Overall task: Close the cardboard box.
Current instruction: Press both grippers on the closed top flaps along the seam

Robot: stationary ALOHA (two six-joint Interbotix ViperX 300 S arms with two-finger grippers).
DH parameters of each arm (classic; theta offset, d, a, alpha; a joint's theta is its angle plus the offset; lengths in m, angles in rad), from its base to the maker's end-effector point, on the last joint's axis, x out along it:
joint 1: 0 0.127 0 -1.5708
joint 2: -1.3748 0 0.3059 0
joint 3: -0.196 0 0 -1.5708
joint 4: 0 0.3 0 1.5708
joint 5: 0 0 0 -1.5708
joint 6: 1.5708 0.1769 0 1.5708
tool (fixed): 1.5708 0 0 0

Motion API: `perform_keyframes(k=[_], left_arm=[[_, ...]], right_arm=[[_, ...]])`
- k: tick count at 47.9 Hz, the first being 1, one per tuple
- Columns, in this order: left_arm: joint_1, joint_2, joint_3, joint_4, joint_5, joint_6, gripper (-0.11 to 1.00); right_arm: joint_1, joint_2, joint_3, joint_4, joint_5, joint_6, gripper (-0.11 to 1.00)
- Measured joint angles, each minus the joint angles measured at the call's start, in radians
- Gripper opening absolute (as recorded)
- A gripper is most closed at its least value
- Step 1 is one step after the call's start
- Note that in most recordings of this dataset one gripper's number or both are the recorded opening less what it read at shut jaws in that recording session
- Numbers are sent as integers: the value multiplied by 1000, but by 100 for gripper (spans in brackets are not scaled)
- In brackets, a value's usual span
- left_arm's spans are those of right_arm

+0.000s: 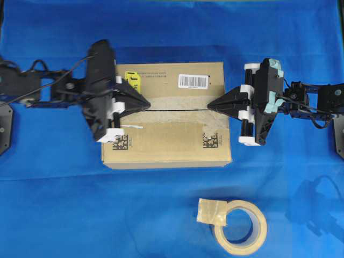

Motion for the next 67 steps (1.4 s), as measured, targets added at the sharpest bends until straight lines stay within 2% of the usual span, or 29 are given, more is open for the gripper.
perform_keyframes(k=[8,18,25,40,67], left_arm=[[-20,-80,114,0,-192,35,2],[-18,-126,284,2,-423,37,2],[-20,-129,356,0,-525,35,2],[-34,-92,391,0,-558,37,2],[-32,-15,391,-3,-601,37,2]], right_arm=[[0,0,0,0,-2,0,1],[0,0,0,0,-3,2,1],[0,0,0,0,-3,2,1],[0,0,0,0,-3,2,1],[0,0,0,0,-5,2,1]])
